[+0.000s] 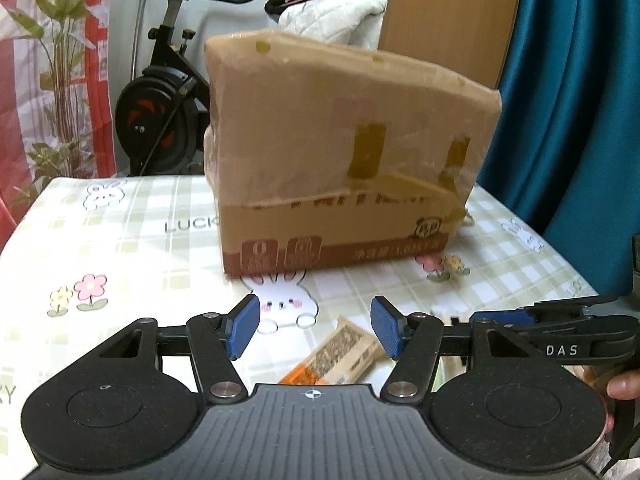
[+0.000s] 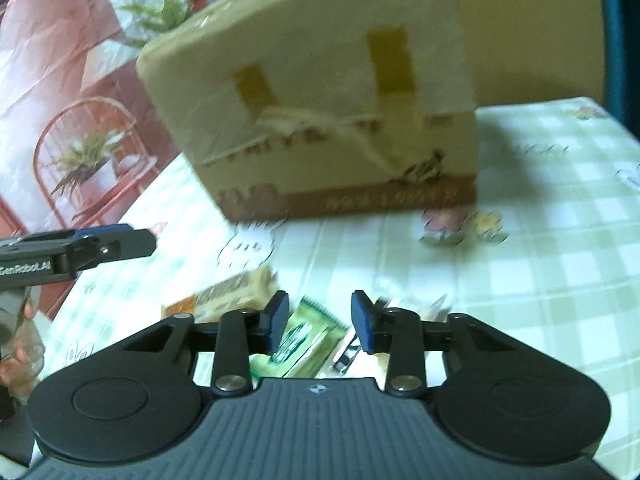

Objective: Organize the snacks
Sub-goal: 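Lower both tools back toward the remaining snacks beside the box, then grasp the green packet with the right tool while the left tool grasps the orange-labelled bar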

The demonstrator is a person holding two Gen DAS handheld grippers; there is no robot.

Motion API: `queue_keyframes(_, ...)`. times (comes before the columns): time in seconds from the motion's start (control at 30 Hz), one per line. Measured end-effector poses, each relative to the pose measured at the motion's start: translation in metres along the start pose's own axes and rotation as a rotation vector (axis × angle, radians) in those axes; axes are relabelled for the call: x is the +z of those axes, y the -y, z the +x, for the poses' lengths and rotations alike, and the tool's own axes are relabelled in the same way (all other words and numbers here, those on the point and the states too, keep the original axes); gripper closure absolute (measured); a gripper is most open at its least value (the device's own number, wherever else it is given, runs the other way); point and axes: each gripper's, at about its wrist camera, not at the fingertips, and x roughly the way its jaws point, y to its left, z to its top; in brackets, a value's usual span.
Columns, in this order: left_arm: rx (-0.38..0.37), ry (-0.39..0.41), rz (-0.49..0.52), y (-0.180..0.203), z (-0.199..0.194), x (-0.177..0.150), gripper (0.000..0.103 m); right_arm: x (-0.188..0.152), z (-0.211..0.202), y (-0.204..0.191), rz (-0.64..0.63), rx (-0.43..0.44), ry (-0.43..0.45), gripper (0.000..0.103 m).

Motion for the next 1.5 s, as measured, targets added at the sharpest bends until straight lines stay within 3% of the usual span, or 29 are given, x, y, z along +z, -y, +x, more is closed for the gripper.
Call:
queue_keyframes(0.2, -0.001, -0.017, -0.014, -0.005, 0.004, -0.007, 0.040, -0.008, 0.020, -0.015, 0.029, 0.037, -0.100, 0.066)
queue_keyframes(0.5, 0.000, -0.020, -0.040, -0.005, 0.011, -0.013, 0.040, -0.010, 0.040, -0.014, 0.082, -0.026, -0.180, 0.057)
queue_keyframes(0.93, 0.000, -0.034, -0.058, 0.000, 0.021, -0.018, 0.040, -0.013, 0.056, -0.038, -0.165, -0.087, -0.143, 0.051)
queue_keyframes(1.1, 0.010, -0.052, -0.048, 0.000, 0.027, -0.021, 0.040, -0.015, 0.054, -0.038, -0.200, -0.090, -0.132, 0.053)
queue_keyframes(1.23, 0.019, -0.072, -0.031, 0.000, 0.038, -0.023, 0.040, -0.016, 0.052, -0.036, -0.225, -0.109, -0.111, 0.062)
queue_keyframes(1.5, 0.013, -0.099, -0.014, 0.006, 0.053, -0.023, 0.040, -0.017, 0.049, -0.026, -0.218, -0.093, -0.090, 0.063)
